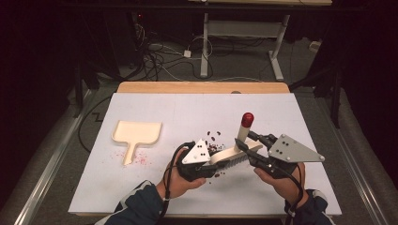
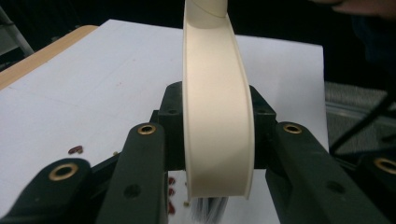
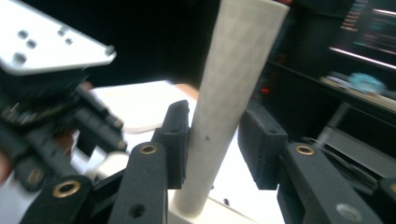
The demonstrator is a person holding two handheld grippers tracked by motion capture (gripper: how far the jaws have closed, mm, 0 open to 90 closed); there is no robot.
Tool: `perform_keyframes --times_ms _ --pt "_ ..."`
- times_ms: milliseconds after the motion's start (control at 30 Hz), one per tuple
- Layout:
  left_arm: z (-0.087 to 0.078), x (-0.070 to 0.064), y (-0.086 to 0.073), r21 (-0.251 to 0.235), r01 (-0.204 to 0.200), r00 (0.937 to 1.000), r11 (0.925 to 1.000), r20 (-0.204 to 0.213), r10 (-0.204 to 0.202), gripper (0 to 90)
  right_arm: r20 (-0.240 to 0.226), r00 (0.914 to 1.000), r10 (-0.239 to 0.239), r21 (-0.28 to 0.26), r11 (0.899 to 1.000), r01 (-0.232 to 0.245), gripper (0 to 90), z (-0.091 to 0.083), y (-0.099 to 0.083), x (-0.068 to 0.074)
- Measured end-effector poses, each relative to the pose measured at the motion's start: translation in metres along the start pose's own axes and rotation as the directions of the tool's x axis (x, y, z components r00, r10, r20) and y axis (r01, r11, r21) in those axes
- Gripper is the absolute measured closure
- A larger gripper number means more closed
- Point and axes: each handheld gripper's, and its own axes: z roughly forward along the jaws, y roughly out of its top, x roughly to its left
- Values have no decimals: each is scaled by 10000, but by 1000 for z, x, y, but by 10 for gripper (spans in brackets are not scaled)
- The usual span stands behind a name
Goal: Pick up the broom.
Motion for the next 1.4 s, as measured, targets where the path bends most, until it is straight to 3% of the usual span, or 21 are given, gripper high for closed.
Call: perform_keyframes --times_ms 67,100,133,200,267,367,500,533,567,600,633,800,967,1000,1033,1133,1233,1267,1333,1367,1400 --pt "-6 1 -2 37 -37 9999 10000 97 36 666 -220 9996 -188 -18 9998 188 585 0 0 -1" --pt "-14 4 -6 22 -27 9993 10000 364 26 666 -892 9951 -434 77 9990 443 542 -1 -3 -3" --pt "-14 4 -6 22 -27 9993 10000 364 26 666 -971 9942 -467 61 9989 476 529 -1 -5 -4" --pt "-24 6 -13 225 -212 9976 9995 661 196 666 -2128 9767 -275 518 9979 394 492 4 -12 -10" --pt "-27 6 -15 328 -297 9965 9990 796 270 666 -2470 9684 -335 884 9945 569 470 10 -20 -10" --pt "-35 4 -24 541 -590 9894 9968 1358 512 666 -3510 9363 -131 1525 9857 709 423 23 -32 -9" --pt "-39 3 -30 702 -833 9814 9940 1790 696 665 -5028 8640 274 2085 9738 905 441 41 -48 -2" --pt "-39 2 -34 808 -905 9769 9926 2011 727 665 -5502 8340 410 2202 9706 976 467 46 -52 1" --pt "-39 1 -35 850 -913 9753 9922 2089 719 665 -5717 8196 387 2220 9689 1091 505 49 -54 4" --pt "-39 1 -35 850 -913 9753 9922 2089 719 664 -5717 8196 387 2220 9689 1091 505 49 -54 4" --pt "-38 1 -37 944 -1012 9716 9904 2233 780 663 -6239 7791 611 2191 9706 994 559 54 -57 10" --pt "-41 3 -37 754 -824 9809 9937 1826 675 583 -6380 7660 790 2393 9658 997 667 59 -61 12" --pt "-53 5 -38 628 -784 9967 9949 266 768 405 -5974 8002 533 2368 9650 1125 677 57 -55 13" --pt "-53 5 -38 628 -784 9967 9949 266 768 375 -5884 8070 503 2388 9644 1140 677 56 -55 11" --pt "-63 9 -41 411 -542 9980 9977 -296 554 372 -5750 8163 553 2461 9632 1081 677 55 -54 10" --pt "-82 18 -49 238 -119 9938 9996 -1103 145 318 -5170 8528 731 2700 9594 815 677 54 -54 4" --pt "-100 27 -63 337 152 9773 9993 -2119 -77 267 -4203 9036 832 2922 9551 480 676 53 -53 -4" --pt "-100 27 -63 337 152 9773 9993 -2119 -77 249 -3905 9159 935 2983 9540 297 676 52 -53 -7" --pt "-111 32 -77 646 295 9586 9975 -2845 -99 219 -3385 9333 1195 3090 9510 -97 676 50 -53 -15" --pt "-117 34 -89 939 313 9410 9951 -3383 23 214 -3177 9406 1199 3090 9509 -169 676 49 -53 -19" --pt "-120 36 -95 1033 412 9308 9938 -3655 -6 199 -2932 9484 1210 3172 9481 -229 676 48 -53 -21"
